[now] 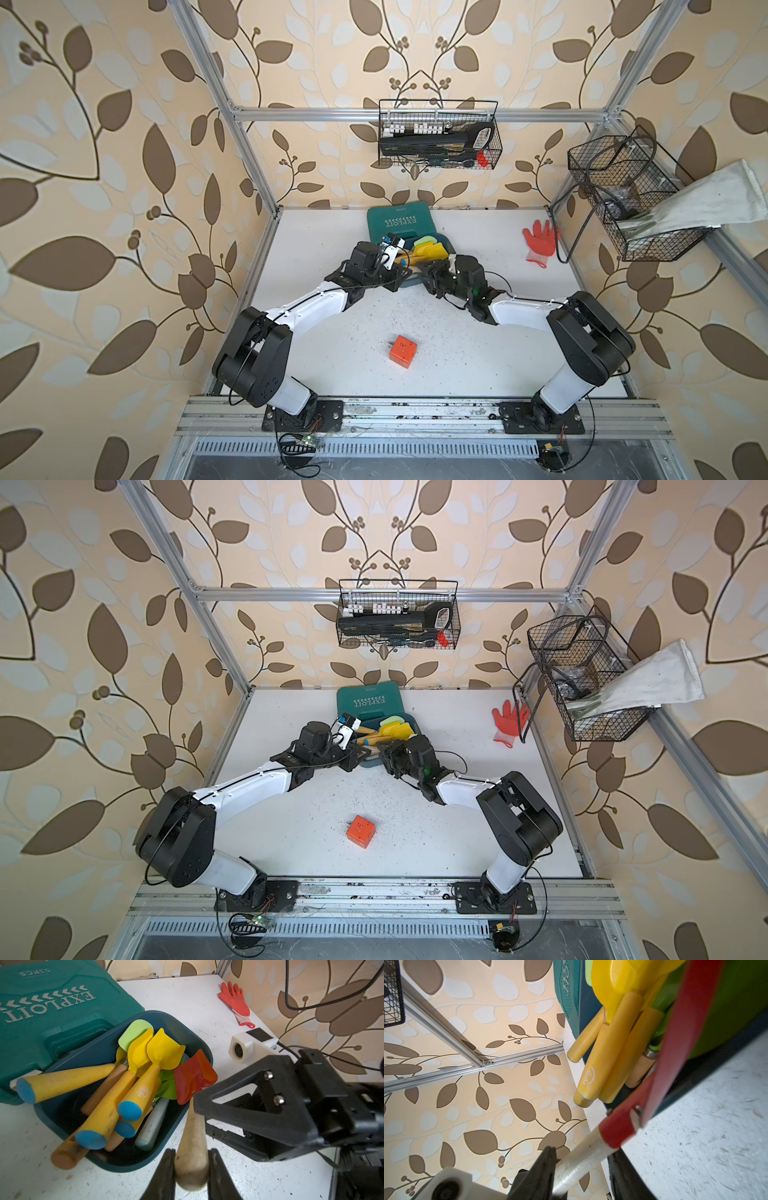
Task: Take the shovel out of the storage box
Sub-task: Pick up the shovel from the storage box.
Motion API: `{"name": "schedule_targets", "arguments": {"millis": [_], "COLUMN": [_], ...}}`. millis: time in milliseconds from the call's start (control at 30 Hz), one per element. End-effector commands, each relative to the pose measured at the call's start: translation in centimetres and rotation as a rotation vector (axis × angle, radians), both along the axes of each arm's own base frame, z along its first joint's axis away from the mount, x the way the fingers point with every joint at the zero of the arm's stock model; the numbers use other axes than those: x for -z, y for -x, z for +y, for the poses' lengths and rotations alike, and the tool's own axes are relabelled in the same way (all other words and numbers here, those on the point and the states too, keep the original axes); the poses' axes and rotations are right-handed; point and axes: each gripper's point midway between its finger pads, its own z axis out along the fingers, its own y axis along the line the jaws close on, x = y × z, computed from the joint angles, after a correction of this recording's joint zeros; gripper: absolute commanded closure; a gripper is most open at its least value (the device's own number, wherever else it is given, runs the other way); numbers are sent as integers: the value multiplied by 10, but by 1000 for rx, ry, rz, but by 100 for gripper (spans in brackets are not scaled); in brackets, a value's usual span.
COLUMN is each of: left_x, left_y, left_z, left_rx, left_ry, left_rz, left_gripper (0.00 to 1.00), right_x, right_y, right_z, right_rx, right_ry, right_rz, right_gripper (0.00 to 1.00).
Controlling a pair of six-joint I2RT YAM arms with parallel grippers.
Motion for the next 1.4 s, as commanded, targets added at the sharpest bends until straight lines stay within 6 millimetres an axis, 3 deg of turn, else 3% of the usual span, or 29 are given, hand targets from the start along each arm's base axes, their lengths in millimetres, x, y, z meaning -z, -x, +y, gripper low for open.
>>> {"name": "schedule_targets", "arguments": {"millis": [0, 33, 133, 433, 633, 767, 867, 933, 1067, 1200, 1367], "left_x": [-28, -42, -43, -50, -66, -69, -68, -63, -58, -56, -39], "left_y": [12, 15, 17, 22, 27, 27, 29, 30, 32, 28, 14], "left_z": [-12, -11, -11, -8, 0, 6, 9, 11, 25, 39, 60], "left_rx": [64, 70, 74, 66, 41, 21, 8, -7, -66, -152, -296], "left_ry": [77, 97, 99, 96, 118, 96, 91, 73, 68, 33, -52], "left_rz": [-56, -85, -88, -119, -186, -207, -214, -211, -238, -221, -159], "left_gripper": [100, 100, 100, 98, 63, 58, 45, 34, 33, 31, 26], "right_x": [-14, -14, -19, -42, -52, -58, -65, -66, -65, -59, -54], "right_y": [-12, -13, -13, -3, 3, 4, 3, 1, -4, -6, -3], "right_z": [7, 9, 10, -1, -8, -14, -25, -40, -83, -126, -167], "right_rx": [19, 16, 18, 46, 33, -4, -44, -58, -71, -141, -191], "right_ry": [-38, -44, -48, 12, 66, 167, 275, 329, 446, 723, 1061], "right_rz": [-42, -43, -57, -115, -145, -180, -210, -216, -222, -229, -198], "right_gripper": [59, 62, 71, 84, 96, 98, 98, 98, 98, 98, 98]}}
